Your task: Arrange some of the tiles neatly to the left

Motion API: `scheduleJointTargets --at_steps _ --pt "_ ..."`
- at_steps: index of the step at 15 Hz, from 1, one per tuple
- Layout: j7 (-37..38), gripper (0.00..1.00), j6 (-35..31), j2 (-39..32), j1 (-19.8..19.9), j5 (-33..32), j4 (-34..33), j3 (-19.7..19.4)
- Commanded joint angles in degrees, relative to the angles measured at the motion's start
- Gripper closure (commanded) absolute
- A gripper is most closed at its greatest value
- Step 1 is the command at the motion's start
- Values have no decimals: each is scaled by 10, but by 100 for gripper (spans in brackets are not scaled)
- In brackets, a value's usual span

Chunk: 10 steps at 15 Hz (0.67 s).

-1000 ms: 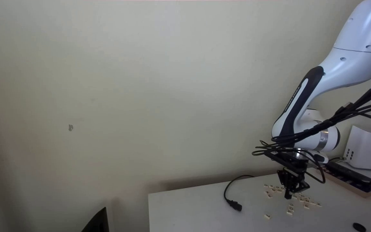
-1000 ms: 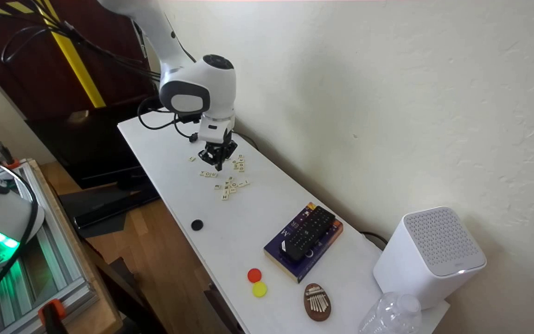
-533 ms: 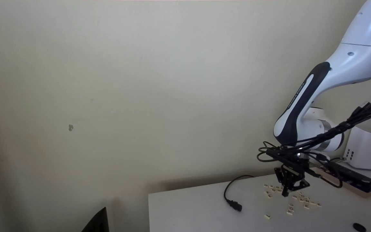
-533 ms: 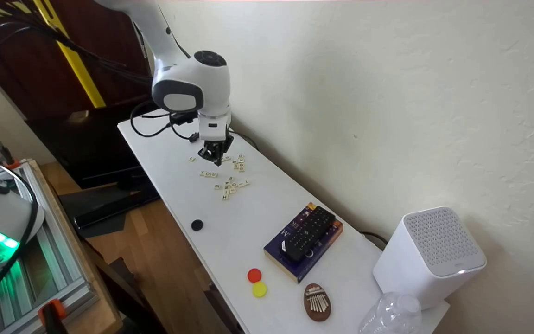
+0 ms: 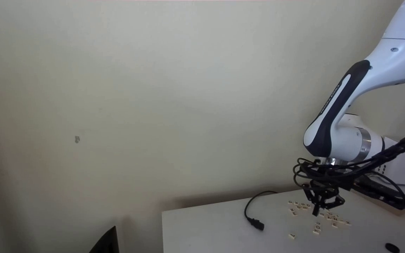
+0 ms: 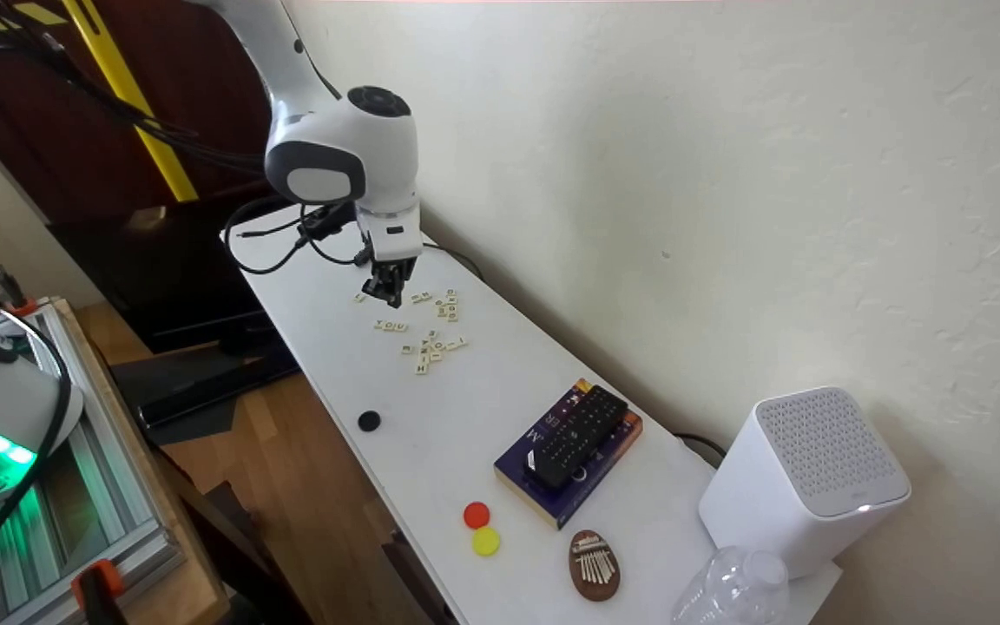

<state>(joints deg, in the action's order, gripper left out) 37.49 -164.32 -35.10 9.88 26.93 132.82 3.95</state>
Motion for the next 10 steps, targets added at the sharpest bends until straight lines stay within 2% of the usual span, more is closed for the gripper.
scheduleJointTargets --at_steps 1,4,10 --pt "-85 100 -10 37 -8 -3 40 -3" --pt "-155 100 -18 45 -21 -18 53 -13" --pt "-312 100 -66 58 19 -27 76 33"
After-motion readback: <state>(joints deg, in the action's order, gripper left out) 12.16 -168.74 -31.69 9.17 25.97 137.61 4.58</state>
